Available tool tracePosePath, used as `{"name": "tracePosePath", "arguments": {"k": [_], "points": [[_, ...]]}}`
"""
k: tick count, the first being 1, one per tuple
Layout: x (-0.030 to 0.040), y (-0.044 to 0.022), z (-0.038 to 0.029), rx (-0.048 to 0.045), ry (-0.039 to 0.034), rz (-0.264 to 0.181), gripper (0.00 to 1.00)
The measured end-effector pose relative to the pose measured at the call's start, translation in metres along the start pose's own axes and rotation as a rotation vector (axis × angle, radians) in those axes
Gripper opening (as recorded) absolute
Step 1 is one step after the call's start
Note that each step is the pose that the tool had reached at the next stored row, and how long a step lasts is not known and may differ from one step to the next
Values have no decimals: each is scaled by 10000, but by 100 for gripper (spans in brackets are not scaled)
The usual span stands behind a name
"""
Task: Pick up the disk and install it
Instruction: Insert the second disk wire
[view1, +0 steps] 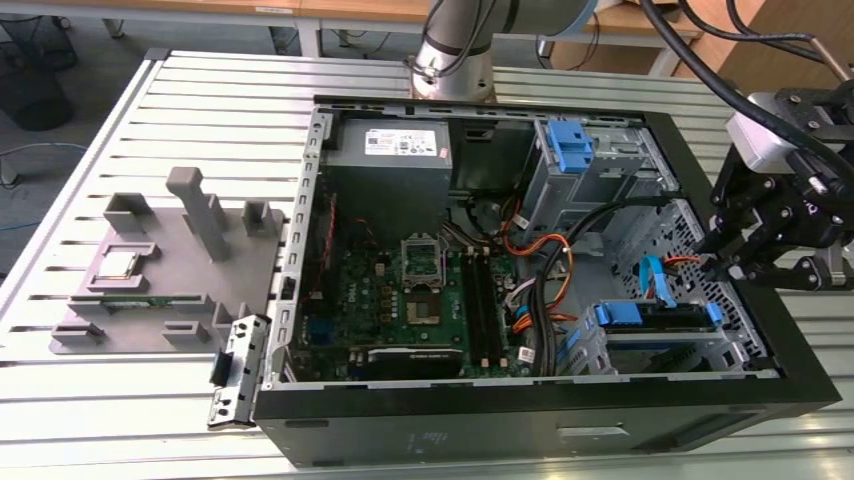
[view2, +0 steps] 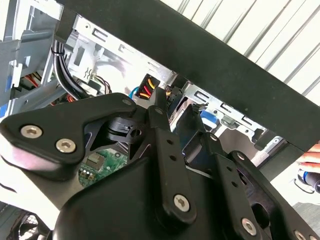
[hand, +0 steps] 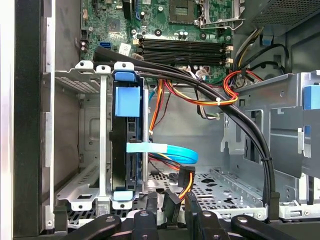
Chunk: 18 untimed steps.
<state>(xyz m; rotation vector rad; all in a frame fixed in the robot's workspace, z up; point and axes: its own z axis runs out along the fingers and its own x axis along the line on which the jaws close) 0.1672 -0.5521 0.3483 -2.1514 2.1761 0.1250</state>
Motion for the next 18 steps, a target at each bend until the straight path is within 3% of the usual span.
{"name": "tracePosePath", "arguments": {"k": [4, 5, 12, 13, 18], "points": [[0, 0, 1, -9, -2, 1, 34], [0, 0, 1, -12, -1, 1, 27], [0, -1, 0, -28, 0, 3, 26], [0, -1, 0, -30, 0, 3, 19], [0, -2, 0, -42, 1, 5, 18]]}}
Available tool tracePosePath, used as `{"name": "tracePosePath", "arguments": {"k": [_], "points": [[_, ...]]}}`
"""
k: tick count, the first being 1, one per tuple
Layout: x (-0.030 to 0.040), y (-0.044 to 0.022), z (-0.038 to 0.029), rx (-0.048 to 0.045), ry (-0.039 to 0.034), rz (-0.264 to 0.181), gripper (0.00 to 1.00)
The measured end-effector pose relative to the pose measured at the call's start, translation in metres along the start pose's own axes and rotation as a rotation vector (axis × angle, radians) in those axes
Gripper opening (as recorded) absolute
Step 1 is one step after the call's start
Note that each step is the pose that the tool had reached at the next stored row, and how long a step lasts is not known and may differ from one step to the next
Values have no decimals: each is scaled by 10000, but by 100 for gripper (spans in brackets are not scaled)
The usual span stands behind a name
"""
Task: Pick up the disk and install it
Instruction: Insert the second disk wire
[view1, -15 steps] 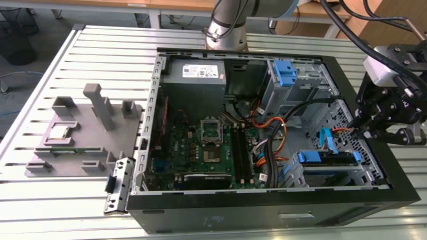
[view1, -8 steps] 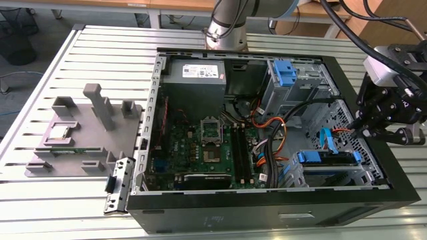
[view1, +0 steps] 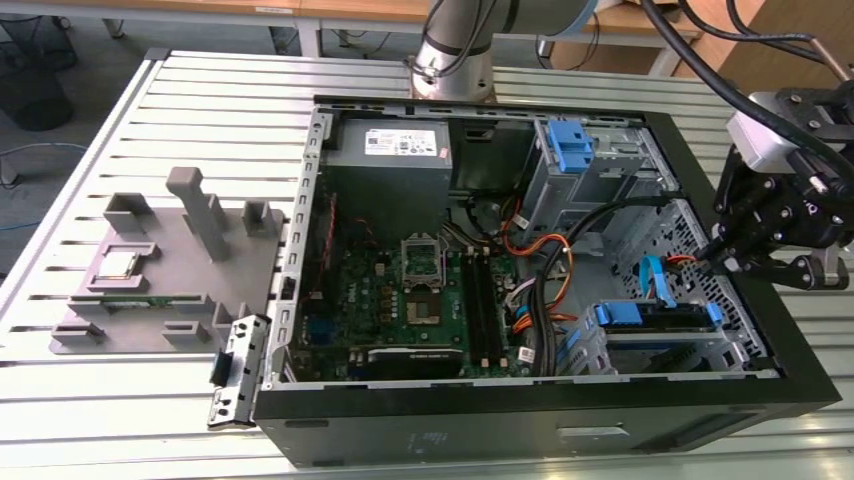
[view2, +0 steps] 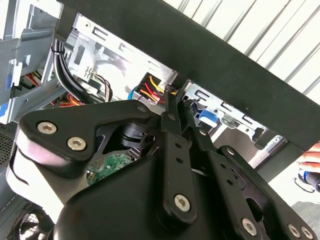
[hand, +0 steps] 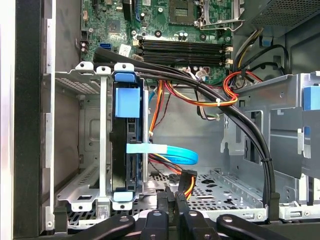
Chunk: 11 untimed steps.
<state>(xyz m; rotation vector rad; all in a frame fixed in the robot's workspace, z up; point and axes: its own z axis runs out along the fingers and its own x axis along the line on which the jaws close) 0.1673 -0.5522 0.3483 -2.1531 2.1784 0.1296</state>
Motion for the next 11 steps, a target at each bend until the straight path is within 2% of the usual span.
{"name": "tracePosePath", "arguments": {"k": [6, 11], "points": [[0, 1, 1, -10, -2, 0, 18], [8, 52, 0, 37, -2, -8, 18]]}}
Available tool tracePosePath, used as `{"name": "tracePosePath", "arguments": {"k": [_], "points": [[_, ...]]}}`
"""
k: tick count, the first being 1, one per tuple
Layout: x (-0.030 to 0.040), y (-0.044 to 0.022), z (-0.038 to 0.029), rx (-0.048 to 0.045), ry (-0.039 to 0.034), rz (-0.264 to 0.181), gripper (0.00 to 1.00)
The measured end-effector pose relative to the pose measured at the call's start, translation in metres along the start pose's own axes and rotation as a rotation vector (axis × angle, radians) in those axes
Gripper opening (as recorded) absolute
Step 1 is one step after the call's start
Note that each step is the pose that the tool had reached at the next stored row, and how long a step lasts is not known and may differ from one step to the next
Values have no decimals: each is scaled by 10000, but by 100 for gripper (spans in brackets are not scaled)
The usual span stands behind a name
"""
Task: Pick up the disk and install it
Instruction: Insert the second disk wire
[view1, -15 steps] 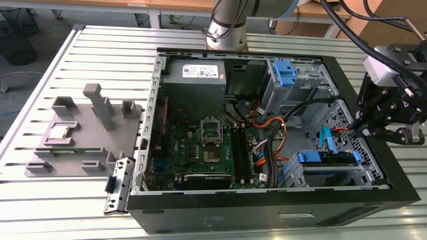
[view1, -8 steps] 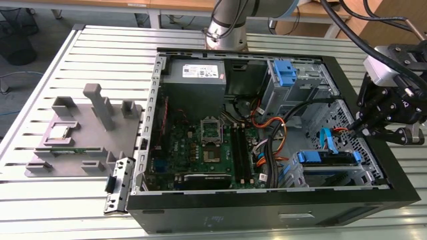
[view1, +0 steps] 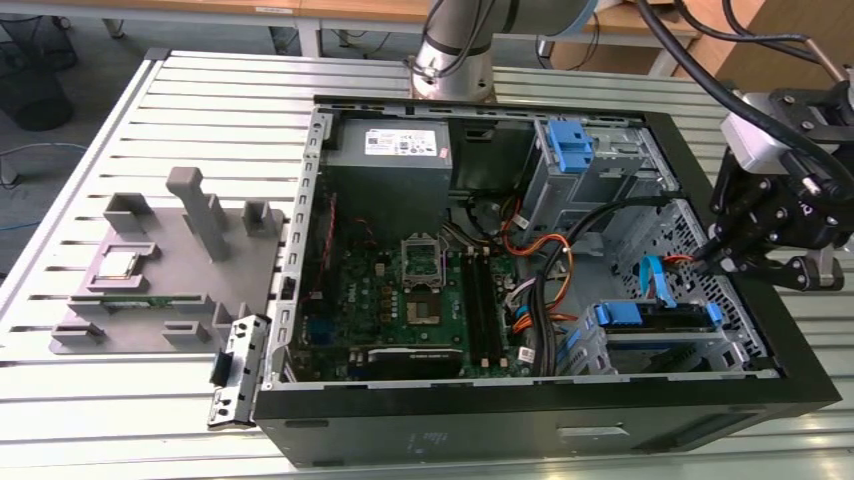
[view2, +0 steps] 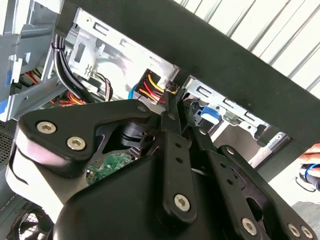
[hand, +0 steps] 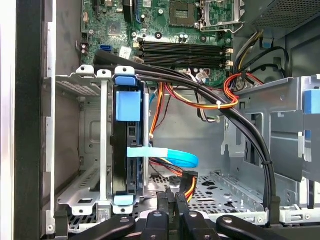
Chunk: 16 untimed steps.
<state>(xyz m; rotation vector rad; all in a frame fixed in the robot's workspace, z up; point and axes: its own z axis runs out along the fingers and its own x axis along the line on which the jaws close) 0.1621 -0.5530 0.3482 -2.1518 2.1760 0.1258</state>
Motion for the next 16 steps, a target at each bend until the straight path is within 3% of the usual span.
{"name": "tracePosePath", "arguments": {"k": [4, 16], "points": [[5, 46, 0, 58, 0, -14, 18], [141, 164, -9, 434, -5, -109, 18]]}}
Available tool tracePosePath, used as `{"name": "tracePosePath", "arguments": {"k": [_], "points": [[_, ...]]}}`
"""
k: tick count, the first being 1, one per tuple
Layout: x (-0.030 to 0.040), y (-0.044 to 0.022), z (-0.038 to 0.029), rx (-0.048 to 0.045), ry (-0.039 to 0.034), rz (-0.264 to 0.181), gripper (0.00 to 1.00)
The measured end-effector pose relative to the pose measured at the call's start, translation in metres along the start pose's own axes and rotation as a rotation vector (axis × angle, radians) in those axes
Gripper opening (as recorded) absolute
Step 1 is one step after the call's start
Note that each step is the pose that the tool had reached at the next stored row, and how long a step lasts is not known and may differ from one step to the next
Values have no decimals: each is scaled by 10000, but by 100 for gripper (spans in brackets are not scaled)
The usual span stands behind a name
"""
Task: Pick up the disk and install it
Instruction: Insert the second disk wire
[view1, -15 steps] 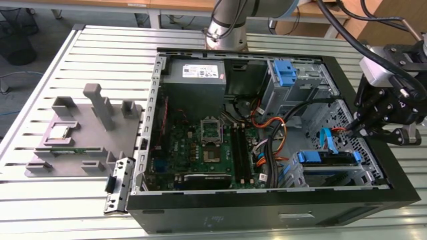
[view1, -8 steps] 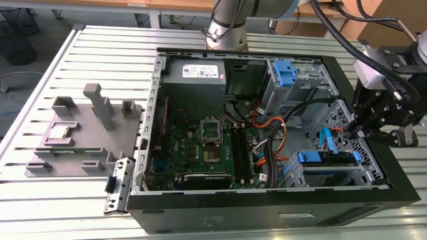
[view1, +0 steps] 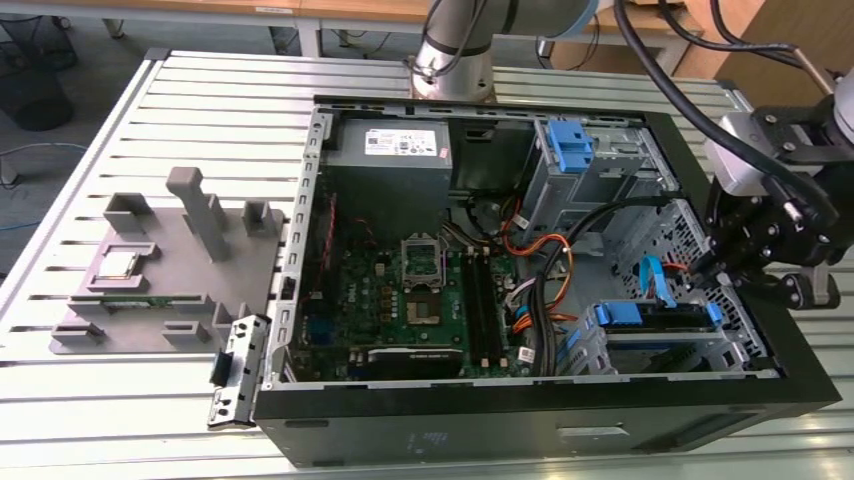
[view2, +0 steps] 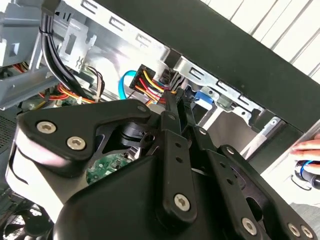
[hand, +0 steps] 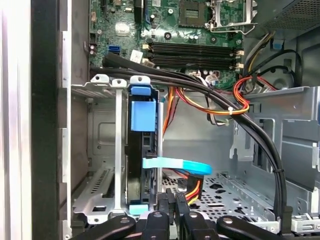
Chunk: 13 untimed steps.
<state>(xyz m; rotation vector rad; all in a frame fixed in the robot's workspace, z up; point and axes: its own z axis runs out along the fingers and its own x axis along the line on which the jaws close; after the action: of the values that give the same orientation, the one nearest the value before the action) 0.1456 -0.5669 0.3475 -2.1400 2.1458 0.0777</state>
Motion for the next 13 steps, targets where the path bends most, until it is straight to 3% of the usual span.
{"name": "tracePosePath", "arguments": {"k": [4, 13], "points": [[39, 40, 7, 79, -1, -23, 18], [111, 93, 43, 139, -4, -54, 18]]}}
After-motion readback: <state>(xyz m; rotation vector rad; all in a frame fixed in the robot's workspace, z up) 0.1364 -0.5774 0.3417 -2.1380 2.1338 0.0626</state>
